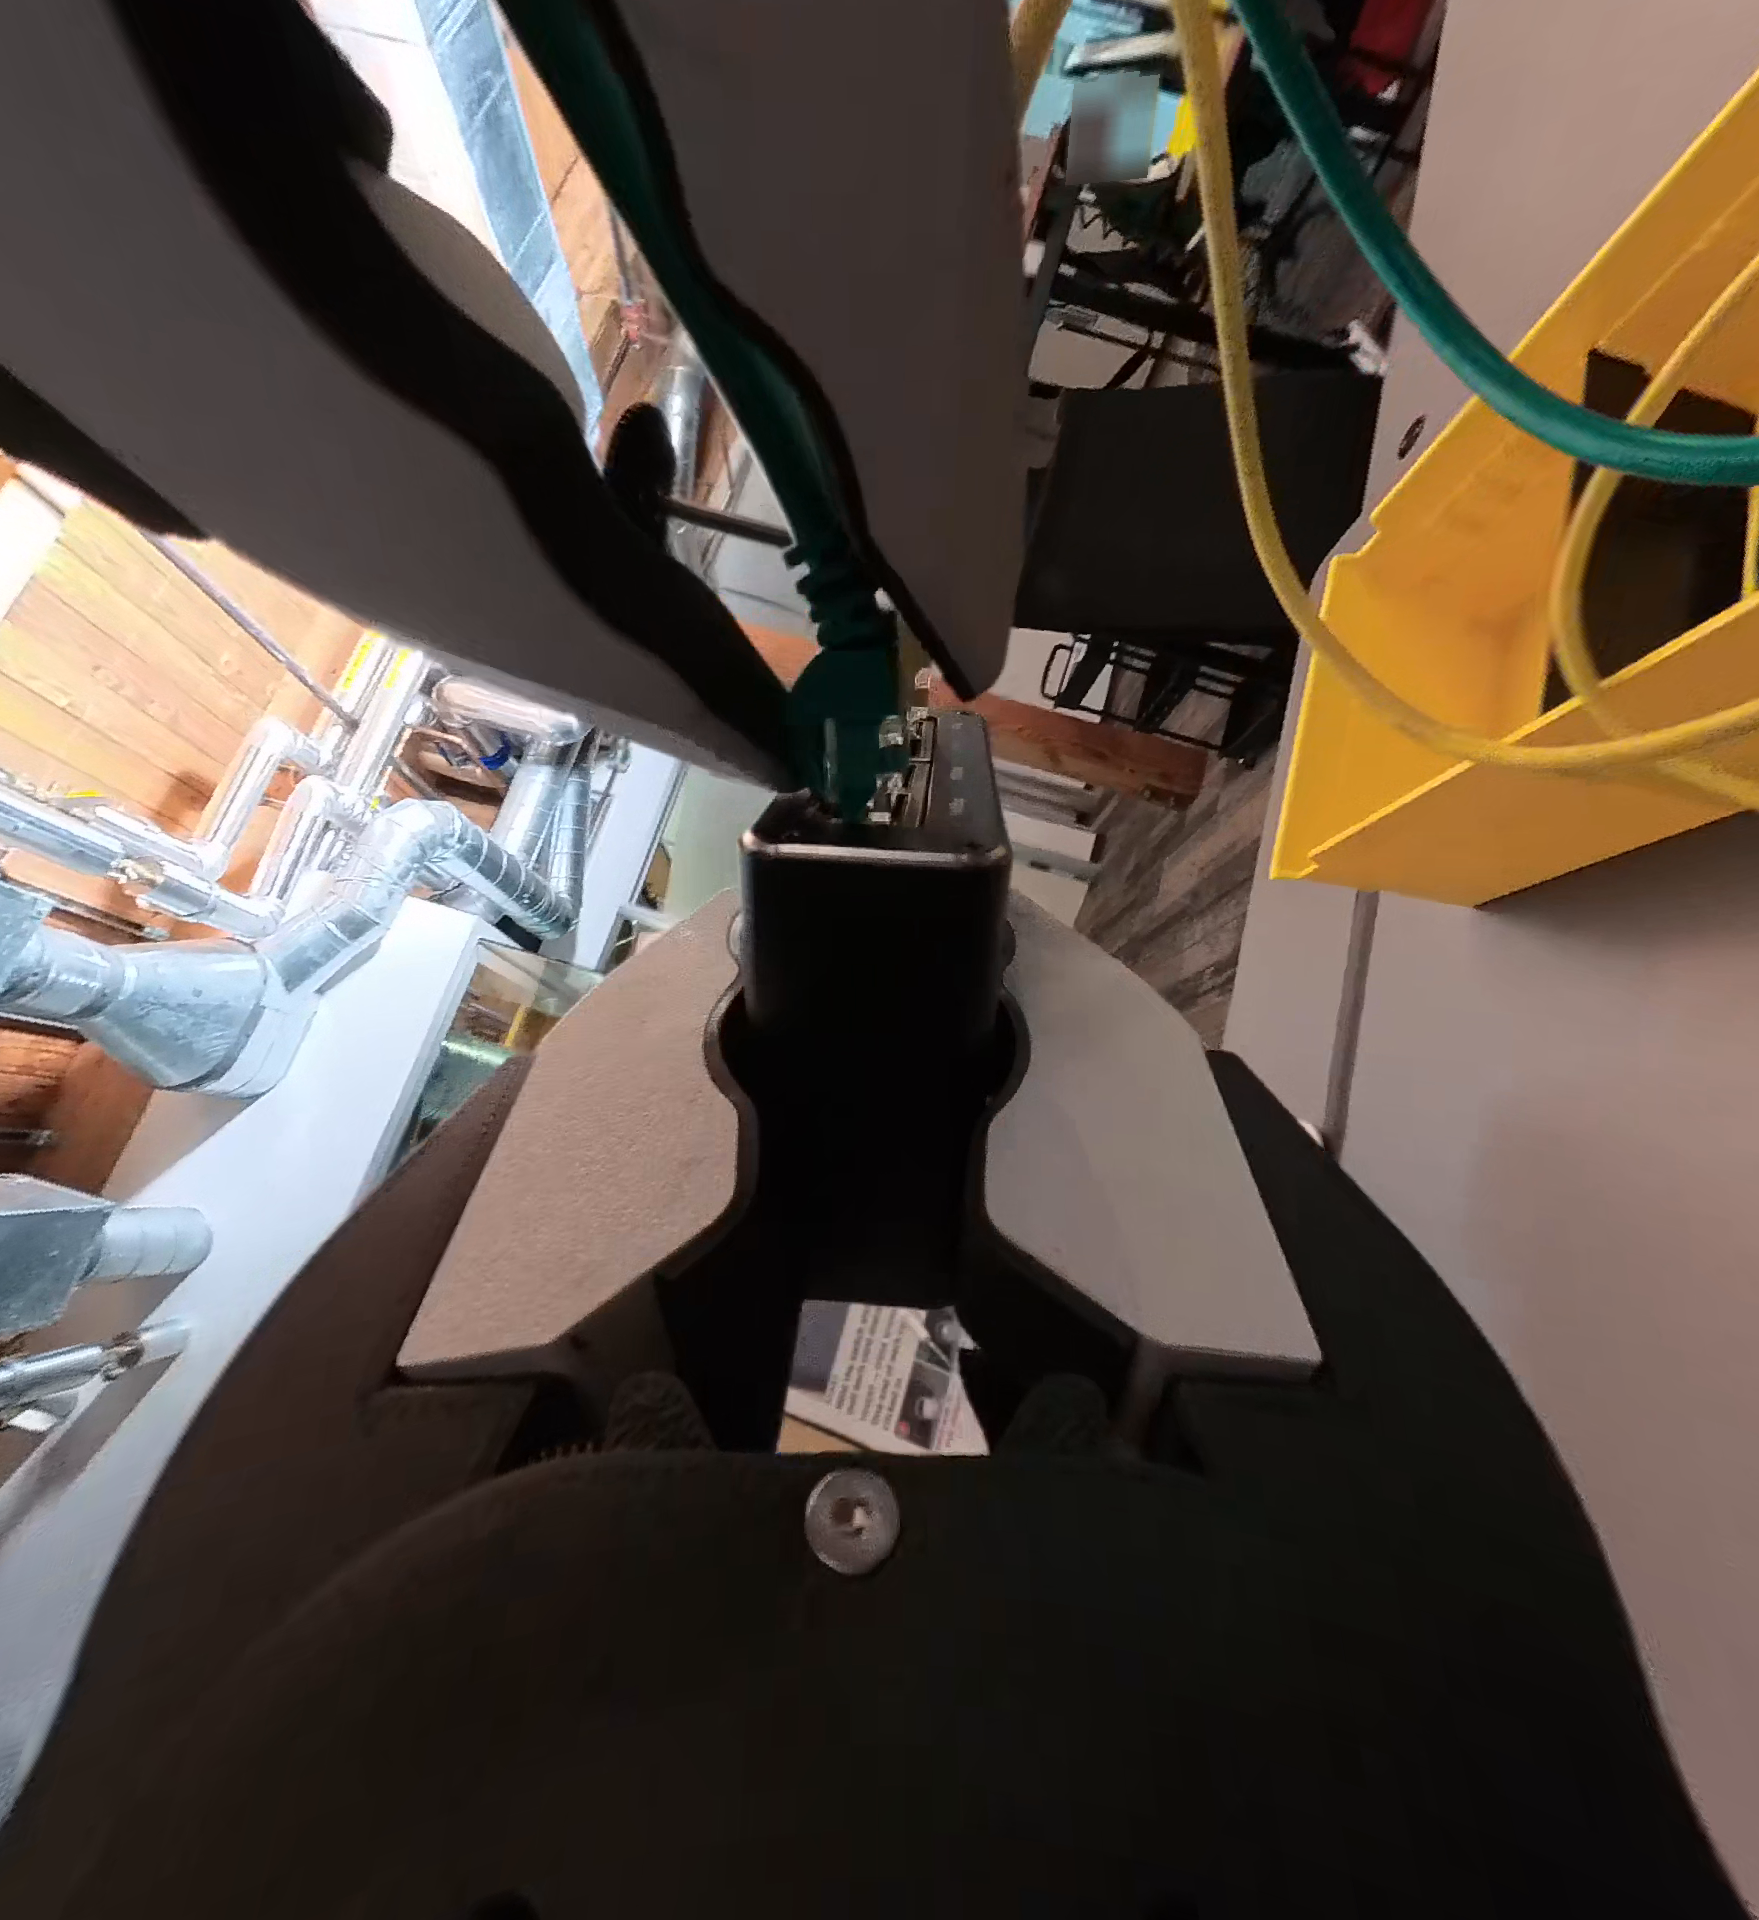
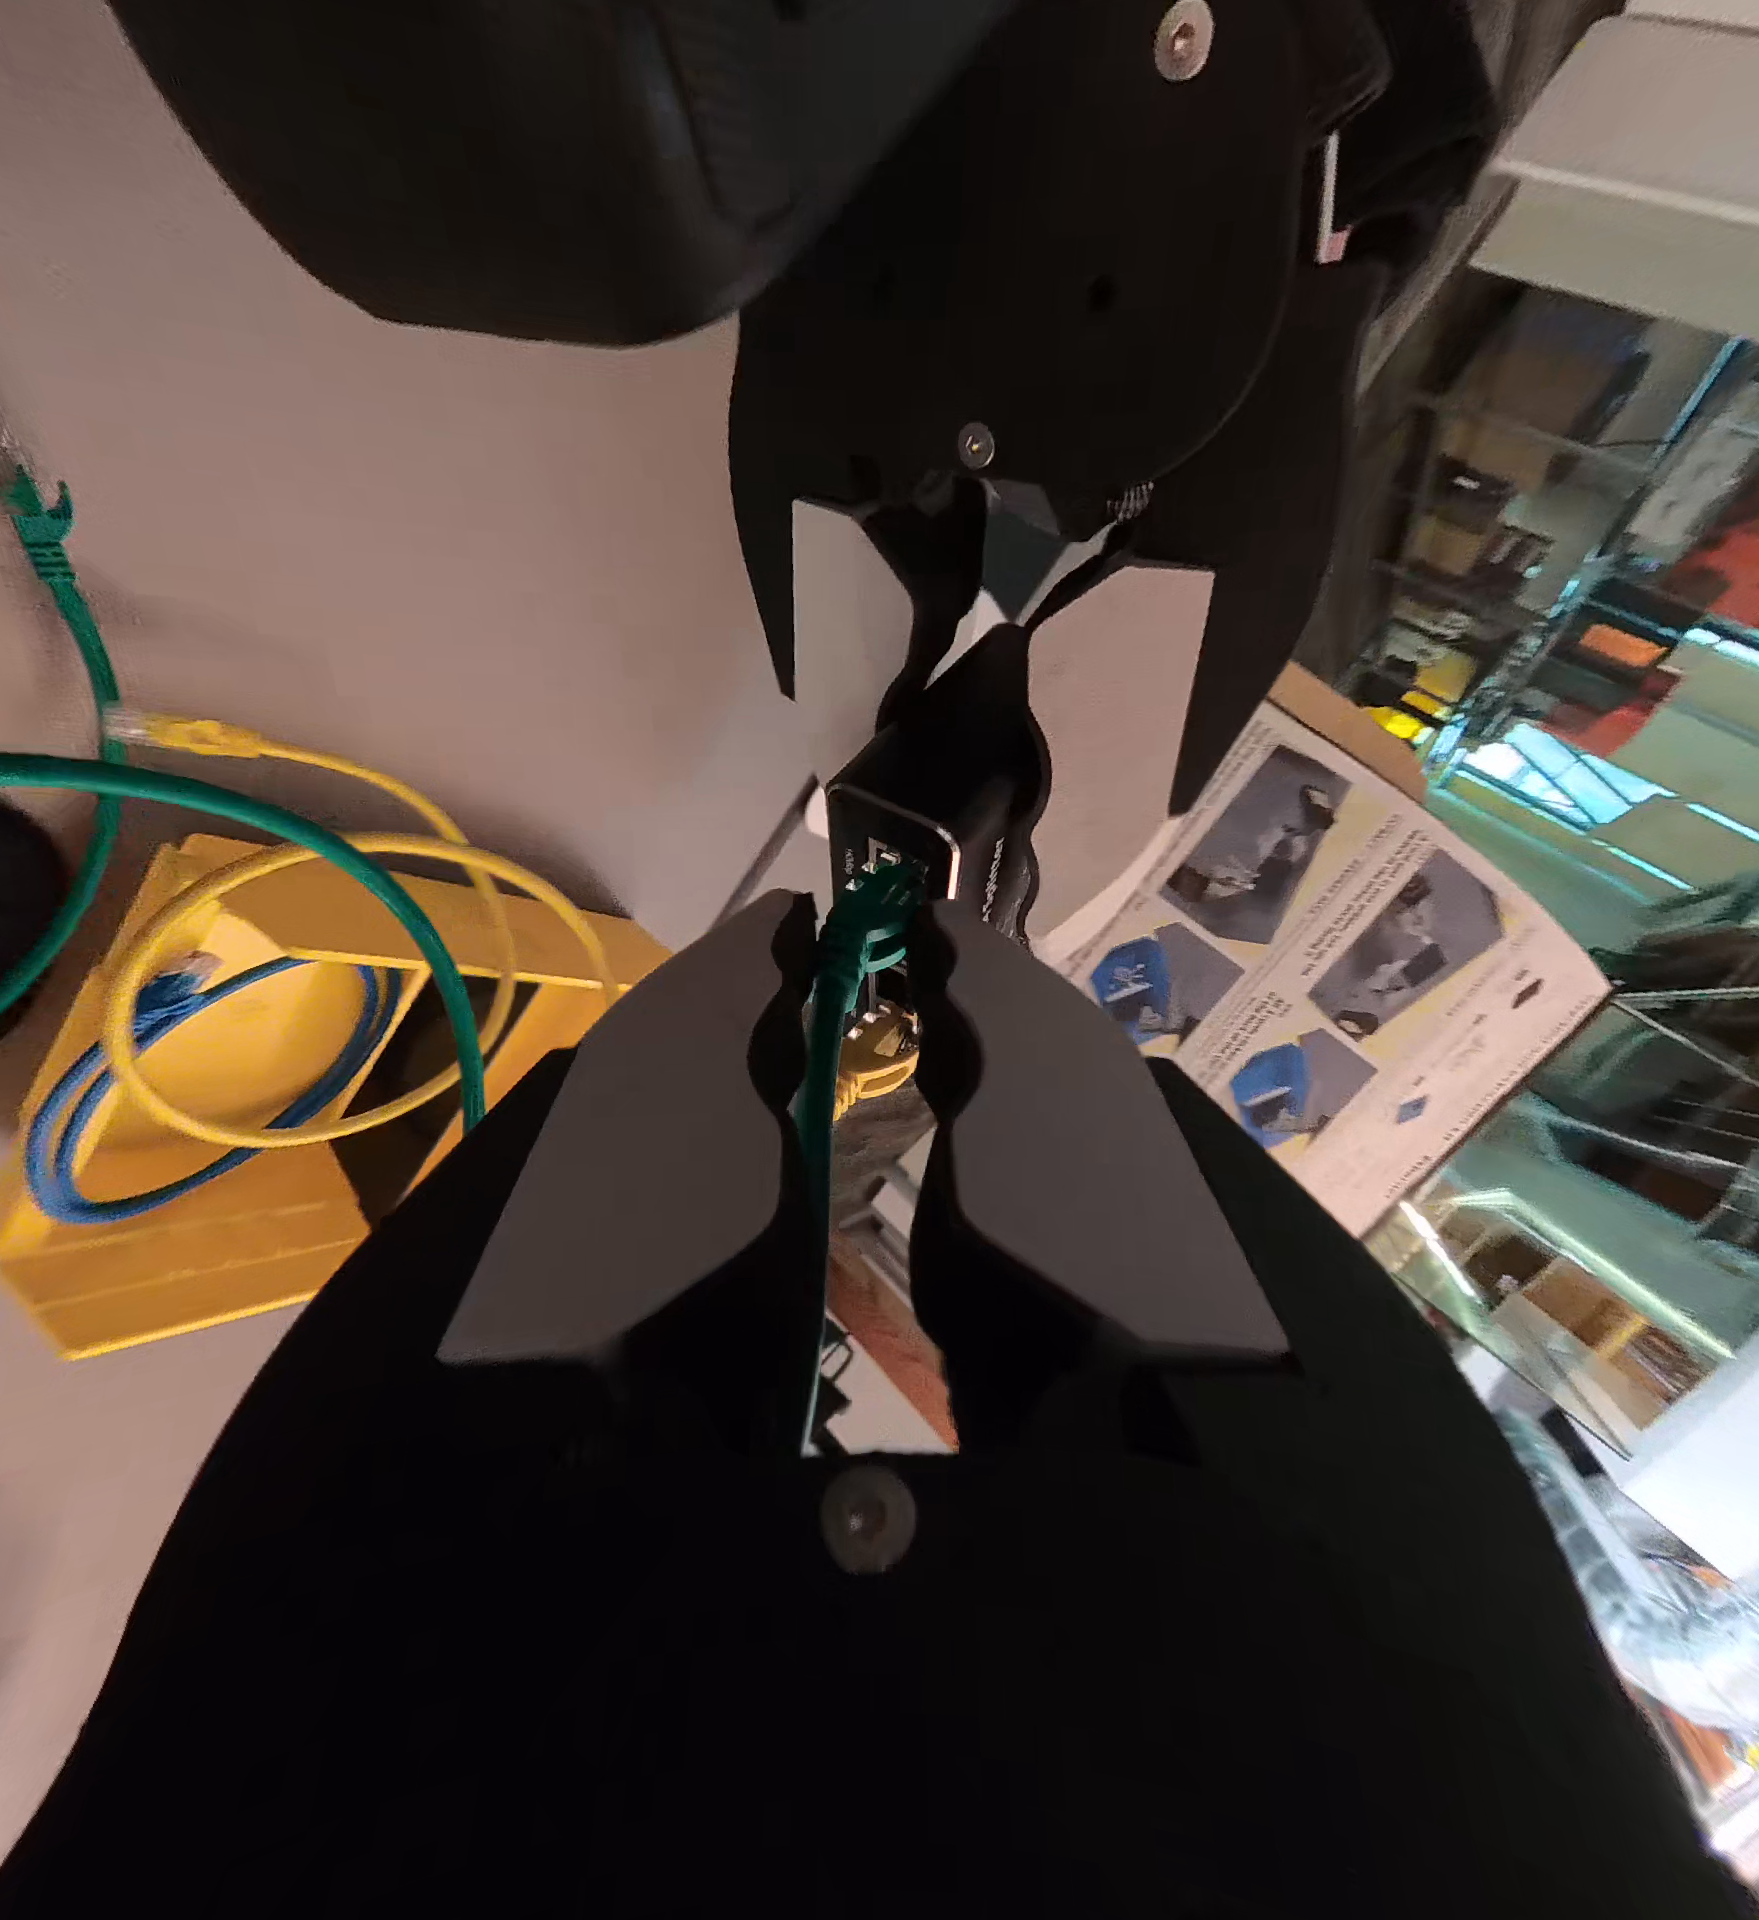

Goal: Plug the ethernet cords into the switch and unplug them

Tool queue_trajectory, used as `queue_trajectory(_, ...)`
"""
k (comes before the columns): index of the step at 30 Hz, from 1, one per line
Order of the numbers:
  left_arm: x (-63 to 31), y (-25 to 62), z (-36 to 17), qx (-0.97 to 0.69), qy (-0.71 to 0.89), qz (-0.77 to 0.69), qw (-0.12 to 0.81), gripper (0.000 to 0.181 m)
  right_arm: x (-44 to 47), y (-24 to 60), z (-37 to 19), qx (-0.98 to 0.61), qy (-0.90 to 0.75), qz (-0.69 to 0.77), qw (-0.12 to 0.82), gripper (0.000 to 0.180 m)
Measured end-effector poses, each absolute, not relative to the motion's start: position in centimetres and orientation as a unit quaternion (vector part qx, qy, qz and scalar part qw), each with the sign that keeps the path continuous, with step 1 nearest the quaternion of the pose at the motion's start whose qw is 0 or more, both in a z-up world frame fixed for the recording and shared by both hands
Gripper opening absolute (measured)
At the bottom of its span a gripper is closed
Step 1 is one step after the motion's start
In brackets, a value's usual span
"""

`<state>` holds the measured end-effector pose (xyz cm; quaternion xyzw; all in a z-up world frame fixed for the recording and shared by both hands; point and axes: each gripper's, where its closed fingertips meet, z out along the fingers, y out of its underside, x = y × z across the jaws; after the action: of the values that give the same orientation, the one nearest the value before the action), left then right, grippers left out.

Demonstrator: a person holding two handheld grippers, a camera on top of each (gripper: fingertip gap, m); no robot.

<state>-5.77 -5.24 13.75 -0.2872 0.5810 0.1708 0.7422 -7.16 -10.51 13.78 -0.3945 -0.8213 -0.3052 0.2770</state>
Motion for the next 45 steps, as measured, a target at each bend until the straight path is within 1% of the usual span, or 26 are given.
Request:
queue_trajectory(5, -5.2, -5.4, 13.2, -0.287, 0.592, 0.137, 0.740, 0.038, -6.8, -10.7, 13.4, -0.425, -0.824, -0.278, 0.253, 0.018)
queue_trajectory(13, -4.3, -6.0, 12.5, -0.282, 0.605, 0.115, 0.735, 0.038, -5.9, -11.4, 13.1, -0.439, -0.823, -0.281, 0.225, 0.019)
queue_trajectory(14, -4.5, -5.2, 12.4, -0.286, 0.600, 0.145, 0.733, 0.038, -5.3, -11.7, 12.9, -0.440, -0.826, -0.283, 0.210, 0.018)
queue_trajectory(15, -6.3, -2.5, 13.4, -0.321, 0.553, 0.217, 0.738, 0.038, -4.4, -14.1, 10.8, -0.468, -0.845, -0.213, 0.148, 0.015)
queue_trajectory(16, -8.3, -0.4, 14.1, -0.352, 0.533, 0.232, 0.734, 0.038, -3.3, -14.3, 9.7, -0.459, -0.848, -0.232, 0.131, 0.016)
queue_trajectory(17, -9.6, 0.0, 14.9, -0.385, 0.522, 0.182, 0.739, 0.038, -2.1, -13.2, 9.8, -0.434, -0.843, -0.282, 0.144, 0.017)
queue_trajectory(19, -9.9, -2.6, 16.3, -0.380, 0.535, 0.076, 0.751, 0.036, -1.8, -12.7, 11.2, -0.481, -0.813, -0.255, 0.206, 0.016)
queue_trajectory(21, -10.4, -3.3, 16.9, -0.375, 0.529, 0.076, 0.757, 0.036, -1.6, -12.2, 12.9, -0.499, -0.791, -0.239, 0.261, 0.015)
queue_trajectory(23, -11.7, -2.7, 17.4, -0.384, 0.514, 0.108, 0.759, 0.036, -0.2, -11.2, 14.2, -0.516, -0.770, -0.241, 0.287, 0.015)
queue_trajectory(25, -13.1, -2.3, 18.3, -0.390, 0.490, 0.095, 0.774, 0.036, 2.4, -9.6, 15.2, -0.542, -0.745, -0.265, 0.284, 0.015)
queue_trajectory(28, -15.4, -2.7, 20.6, -0.390, 0.438, 0.023, 0.810, 0.036, 5.2, -8.3, 17.3, -0.569, -0.715, -0.273, 0.300, 0.015)
queue_trajectory(30, -16.8, -3.4, 22.0, -0.380, 0.408, -0.019, 0.830, 0.041, 7.2, -7.5, 19.0, -0.587, -0.690, -0.288, 0.310, 0.015)
queue_trajectory(31, -17.5, -3.6, 22.5, -0.379, 0.393, -0.037, 0.837, 0.037, 8.1, -7.1, 20.0, -0.591, -0.679, -0.300, 0.315, 0.015)
queue_trajectory(32, -18.1, -3.9, 23.0, -0.376, 0.380, -0.053, 0.843, 0.037, 9.0, -6.7, 21.0, -0.595, -0.668, -0.310, 0.321, 0.015)
queue_trajectory(37, -18.9, -4.6, 23.3, -0.371, 0.385, -0.122, 0.836, 0.037, 11.7, -4.5, 26.0, -0.613, -0.617, -0.348, 0.352, 0.015)
queue_trajectory(42, -18.8, -4.0, 22.8, -0.388, 0.400, -0.112, 0.823, 0.037, 13.6, -3.1, 28.6, -0.648, -0.583, -0.346, 0.347, 0.015)
queue_trajectory(45, -18.8, -3.6, 22.7, -0.392, 0.401, -0.101, 0.822, 0.036, 14.2, -2.4, 27.9, -0.666, -0.577, -0.341, 0.328, 0.015)
